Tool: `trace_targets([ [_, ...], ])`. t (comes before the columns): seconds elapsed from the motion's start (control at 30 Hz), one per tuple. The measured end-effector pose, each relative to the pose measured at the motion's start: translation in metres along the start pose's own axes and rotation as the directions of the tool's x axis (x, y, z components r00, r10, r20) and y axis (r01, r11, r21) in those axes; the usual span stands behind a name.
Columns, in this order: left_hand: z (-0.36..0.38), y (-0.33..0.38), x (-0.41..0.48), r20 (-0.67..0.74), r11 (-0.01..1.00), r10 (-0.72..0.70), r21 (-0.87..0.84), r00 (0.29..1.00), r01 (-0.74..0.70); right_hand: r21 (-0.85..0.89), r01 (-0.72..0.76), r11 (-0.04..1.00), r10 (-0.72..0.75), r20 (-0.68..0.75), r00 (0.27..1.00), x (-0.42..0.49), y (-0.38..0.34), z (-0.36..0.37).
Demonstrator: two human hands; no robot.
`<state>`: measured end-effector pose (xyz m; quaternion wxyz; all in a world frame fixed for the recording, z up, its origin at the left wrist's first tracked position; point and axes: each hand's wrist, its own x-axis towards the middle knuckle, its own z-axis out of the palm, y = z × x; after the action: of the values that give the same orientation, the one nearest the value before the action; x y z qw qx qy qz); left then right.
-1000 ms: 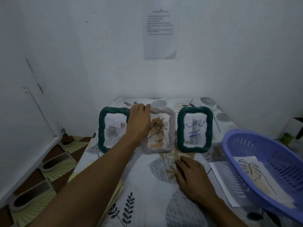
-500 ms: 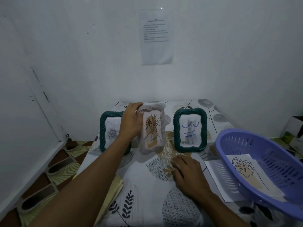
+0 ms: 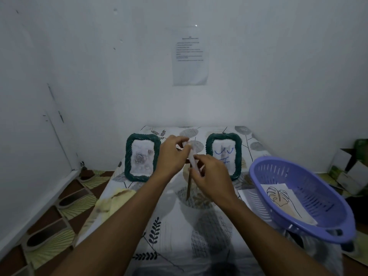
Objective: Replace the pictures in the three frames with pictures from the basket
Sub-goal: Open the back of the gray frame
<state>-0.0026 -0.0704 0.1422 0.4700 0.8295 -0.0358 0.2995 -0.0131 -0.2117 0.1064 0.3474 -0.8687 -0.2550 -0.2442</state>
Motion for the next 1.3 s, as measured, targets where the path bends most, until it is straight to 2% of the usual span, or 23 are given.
trace_targets([
  [0.07,-0.004,0.002,-0.007,0.080,0.994,-0.017,-0.103,0.997,0.025,0.093,-0.079,0.993,0.082,-0.032,0.996,-0.003,0.002,-0.007],
  [0.13,-0.007,-0.008,-0.018,0.051,1.000,-0.023,-0.013,0.998,0.023,0.275,-0.248,0.929,0.268,-0.036,0.963,-0.007,0.008,-0.012],
  [0.2,-0.008,-0.025,-0.034,-0.023,0.984,-0.096,0.147,0.995,0.099,0.471,-0.410,0.781,0.459,0.012,0.888,-0.013,0.012,-0.015],
  [0.27,-0.010,-0.037,-0.052,0.027,0.956,-0.275,0.111,0.961,0.271,0.615,-0.514,0.598,0.596,0.087,0.798,-0.018,0.013,-0.016],
  [0.3,-0.009,-0.040,-0.061,0.098,0.941,-0.340,0.033,0.935,0.338,0.652,-0.547,0.526,0.637,0.125,0.761,-0.020,0.015,-0.015],
  [0.37,-0.008,-0.041,-0.069,0.197,0.935,-0.329,-0.071,0.923,0.348,0.695,-0.581,0.423,0.672,0.190,0.716,-0.021,0.019,-0.014],
  [0.43,-0.006,-0.040,-0.070,0.188,0.957,-0.270,-0.060,0.944,0.285,0.725,-0.599,0.339,0.674,0.257,0.693,-0.021,0.024,-0.012],
  [0.47,-0.006,-0.039,-0.069,0.169,0.964,-0.253,-0.037,0.953,0.263,0.715,-0.616,0.330,0.673,0.280,0.685,-0.021,0.026,-0.010],
  [0.53,-0.005,-0.040,-0.066,0.169,0.971,-0.235,0.006,0.957,0.238,0.641,-0.644,0.417,0.659,0.275,0.700,-0.021,0.032,-0.008],
  [0.63,-0.003,-0.042,-0.069,0.181,0.975,-0.221,0.007,0.958,0.223,0.522,-0.597,0.609,0.605,0.181,0.775,-0.020,0.034,-0.010],
  [0.8,0.012,-0.039,-0.074,-0.012,0.979,-0.197,-0.059,0.980,0.196,0.438,-0.513,0.738,0.526,0.104,0.844,-0.027,0.028,-0.006],
  [0.9,0.021,-0.040,-0.082,-0.062,0.973,-0.212,-0.101,0.975,0.205,0.410,-0.497,0.765,0.523,0.055,0.850,-0.034,0.026,0.000],
  [1.03,0.028,-0.051,-0.088,-0.128,0.983,-0.185,-0.033,0.974,0.183,0.380,-0.499,0.779,0.520,0.053,0.853,-0.041,0.028,0.004],
  [1.3,0.044,-0.060,-0.085,-0.097,0.981,-0.190,-0.049,0.977,0.186,0.394,-0.574,0.717,0.579,0.121,0.806,-0.044,0.056,0.011],
])
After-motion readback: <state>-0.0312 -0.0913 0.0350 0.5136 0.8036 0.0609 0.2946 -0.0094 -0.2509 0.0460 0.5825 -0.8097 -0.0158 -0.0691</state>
